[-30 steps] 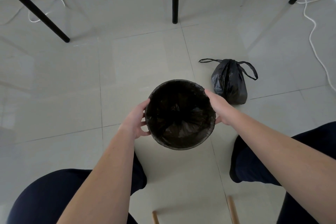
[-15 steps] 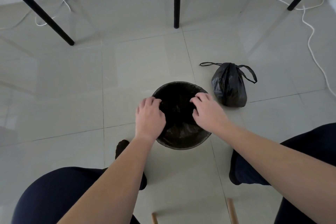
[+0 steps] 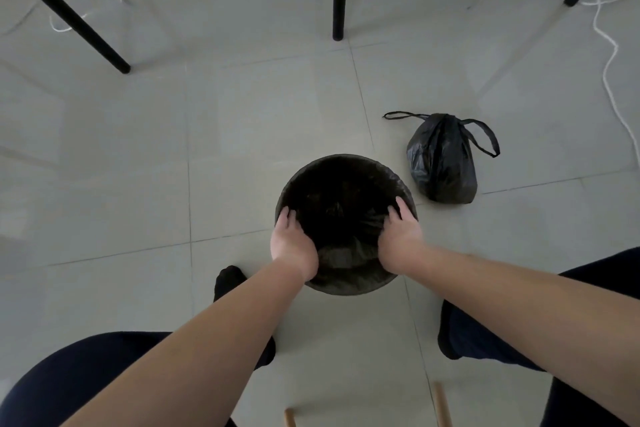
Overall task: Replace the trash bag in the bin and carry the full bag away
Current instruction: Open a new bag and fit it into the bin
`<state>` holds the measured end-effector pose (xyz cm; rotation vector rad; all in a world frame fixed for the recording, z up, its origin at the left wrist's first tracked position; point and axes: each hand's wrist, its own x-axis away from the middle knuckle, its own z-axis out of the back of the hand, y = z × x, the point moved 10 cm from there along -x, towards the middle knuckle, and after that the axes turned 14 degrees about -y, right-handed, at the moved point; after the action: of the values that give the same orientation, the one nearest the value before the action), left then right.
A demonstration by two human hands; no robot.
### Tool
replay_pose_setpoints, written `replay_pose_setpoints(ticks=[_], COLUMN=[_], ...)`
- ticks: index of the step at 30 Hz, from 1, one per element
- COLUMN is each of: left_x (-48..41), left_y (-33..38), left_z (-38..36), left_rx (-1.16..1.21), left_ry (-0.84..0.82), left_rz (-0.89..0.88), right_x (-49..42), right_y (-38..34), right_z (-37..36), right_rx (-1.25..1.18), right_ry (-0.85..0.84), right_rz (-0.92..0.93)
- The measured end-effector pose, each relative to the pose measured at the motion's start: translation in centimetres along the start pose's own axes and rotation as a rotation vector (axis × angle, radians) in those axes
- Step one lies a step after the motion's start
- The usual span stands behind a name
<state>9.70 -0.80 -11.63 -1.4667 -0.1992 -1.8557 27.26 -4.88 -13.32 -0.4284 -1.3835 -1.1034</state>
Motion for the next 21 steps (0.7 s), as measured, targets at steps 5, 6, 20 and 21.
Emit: replay_pose_setpoints(ticks=[5, 6, 20, 21], left_x=[0.2, 0.2, 7.3, 7.2], left_y=[2.6, 2.4, -10.7, -11.1], left_z=[0.9, 0.3, 3.2, 2.0], left_rx=[0.093, 0.093, 1.307, 1.378], left_ry=[0.031, -0.017, 0.613, 0.559], left_rz=[-0.076, -0.073, -0.045, 0.006], right_x=[0.1, 0.1, 9.0, 8.6], right_y=[-0.7, -0.6, 10.8, 11.8], right_z=[1.2, 0.4, 2.9, 1.6], right_rx=[-0.055, -0.035, -1.060, -1.199], right_ry=[0.064, -0.007, 0.770, 0.747], right_rz=[0.038, 0.033, -0.007, -0.053])
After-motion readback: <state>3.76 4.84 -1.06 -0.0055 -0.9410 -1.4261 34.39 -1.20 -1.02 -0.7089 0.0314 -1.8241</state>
